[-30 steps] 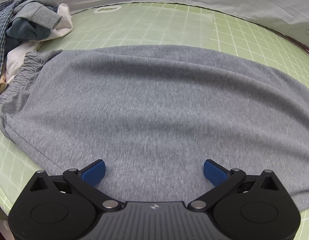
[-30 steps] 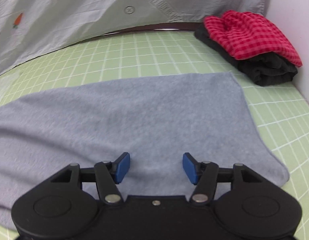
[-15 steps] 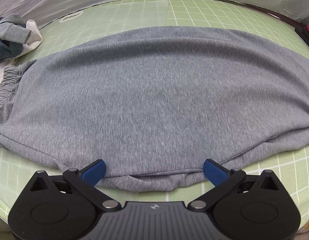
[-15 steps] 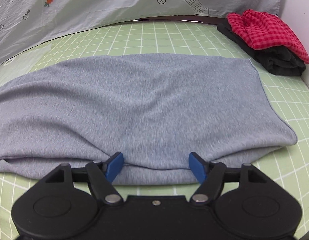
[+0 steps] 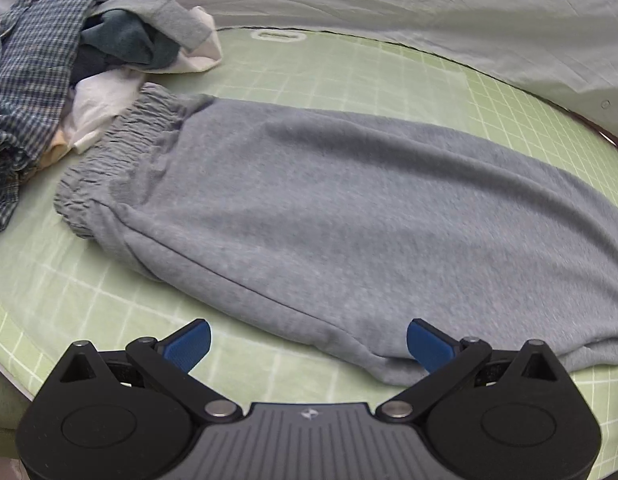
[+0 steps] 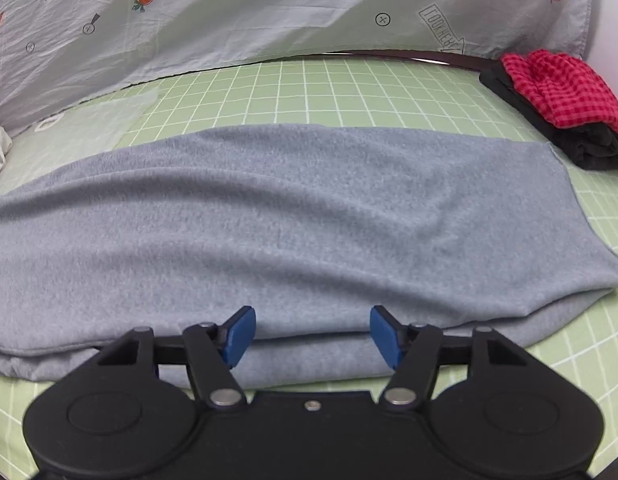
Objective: Fold clothes
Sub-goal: 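Grasp the sweatpants edge with the right gripper and pull, then grasp the waistband with the left gripper and fold it over the legs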
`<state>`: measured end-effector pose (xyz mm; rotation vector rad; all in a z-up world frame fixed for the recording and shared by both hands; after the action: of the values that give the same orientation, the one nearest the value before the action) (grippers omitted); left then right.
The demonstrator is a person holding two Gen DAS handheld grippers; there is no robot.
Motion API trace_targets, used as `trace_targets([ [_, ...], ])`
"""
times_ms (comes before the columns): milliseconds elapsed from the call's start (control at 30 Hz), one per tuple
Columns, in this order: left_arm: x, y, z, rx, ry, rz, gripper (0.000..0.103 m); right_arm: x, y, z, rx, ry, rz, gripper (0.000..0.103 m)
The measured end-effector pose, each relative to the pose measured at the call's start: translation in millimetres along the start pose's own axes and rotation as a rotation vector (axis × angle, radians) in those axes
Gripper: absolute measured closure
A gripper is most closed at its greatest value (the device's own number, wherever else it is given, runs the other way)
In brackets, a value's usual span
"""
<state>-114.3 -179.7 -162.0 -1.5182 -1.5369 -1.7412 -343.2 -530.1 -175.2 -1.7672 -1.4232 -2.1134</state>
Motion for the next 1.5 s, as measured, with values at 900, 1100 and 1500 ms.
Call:
trace_targets([
  [900, 0.8, 63.8, 194.2, 0.440, 0.018, -0.093, 0.003, 16.6, -23.2, 36.4, -0.353, -0.228, 0.077, 0.103],
  [1100, 19.4, 64.7, 204.9, 0.535, -0.067, -0.198, 0.003, 9.4, -20.5, 47.0, -0.249, -0.278, 0.125, 0.101],
  [1500, -14.8, 74.3, 189.4, 0.573, -0.091, -0.172, 0.002, 19.2, 1.5, 63.7, -0.120, -0.292, 0.051, 0.022],
])
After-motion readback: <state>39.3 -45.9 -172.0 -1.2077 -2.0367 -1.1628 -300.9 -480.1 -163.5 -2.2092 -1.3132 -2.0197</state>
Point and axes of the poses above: each gripper's, at about its wrist camera, not at the fingertips, and x roughly against the way its jaws point, z to its left, y to its top, the point moved 4 cm from there along -x, roughly the way its jaws point, and after that the axes turned 9 degrees about -y, right-handed, at the moved point
